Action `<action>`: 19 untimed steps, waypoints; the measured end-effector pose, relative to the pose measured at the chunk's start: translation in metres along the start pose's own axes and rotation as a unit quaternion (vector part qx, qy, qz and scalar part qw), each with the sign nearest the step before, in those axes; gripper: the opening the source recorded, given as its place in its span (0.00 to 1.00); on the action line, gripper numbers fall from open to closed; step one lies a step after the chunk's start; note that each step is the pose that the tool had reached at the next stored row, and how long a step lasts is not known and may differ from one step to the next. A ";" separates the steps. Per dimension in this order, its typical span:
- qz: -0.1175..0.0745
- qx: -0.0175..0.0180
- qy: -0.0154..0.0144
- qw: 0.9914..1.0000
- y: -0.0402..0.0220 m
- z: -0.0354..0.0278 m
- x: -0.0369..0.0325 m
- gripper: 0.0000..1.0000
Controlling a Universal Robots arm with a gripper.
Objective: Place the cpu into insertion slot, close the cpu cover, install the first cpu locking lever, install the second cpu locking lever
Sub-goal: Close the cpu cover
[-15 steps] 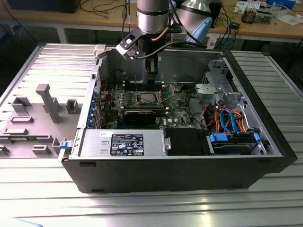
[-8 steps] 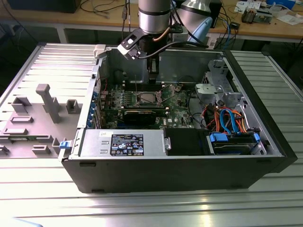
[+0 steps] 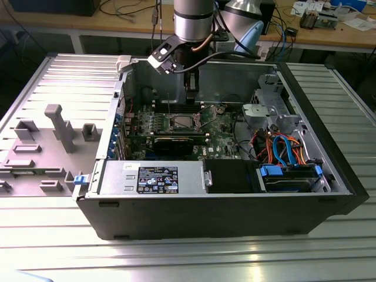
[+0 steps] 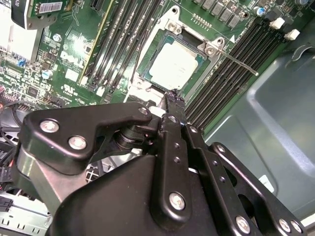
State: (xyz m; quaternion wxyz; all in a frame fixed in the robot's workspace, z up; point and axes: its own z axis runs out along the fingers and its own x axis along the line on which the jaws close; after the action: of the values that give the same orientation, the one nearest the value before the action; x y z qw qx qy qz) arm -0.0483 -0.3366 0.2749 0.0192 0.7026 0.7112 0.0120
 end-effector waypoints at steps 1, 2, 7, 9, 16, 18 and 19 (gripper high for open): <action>0.000 0.000 0.000 1.000 0.0007 0.0000 0.0000 0.11; 0.000 0.000 0.000 1.000 0.0011 0.0001 0.0000 0.11; 0.000 0.000 0.000 1.000 0.0029 0.0002 0.0000 0.11; 0.000 0.000 0.000 1.000 0.0040 0.0002 -0.0001 0.11; 0.000 0.000 0.000 1.000 0.0091 0.0004 -0.0001 0.11; 0.000 0.000 0.000 1.000 0.0109 0.0005 -0.0001 0.11; 0.000 0.000 0.000 1.000 0.0123 0.0006 -0.0001 0.11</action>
State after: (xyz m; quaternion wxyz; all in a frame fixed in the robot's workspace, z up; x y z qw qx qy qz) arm -0.0360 -0.3366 0.2748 0.0192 0.7026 0.7112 0.0121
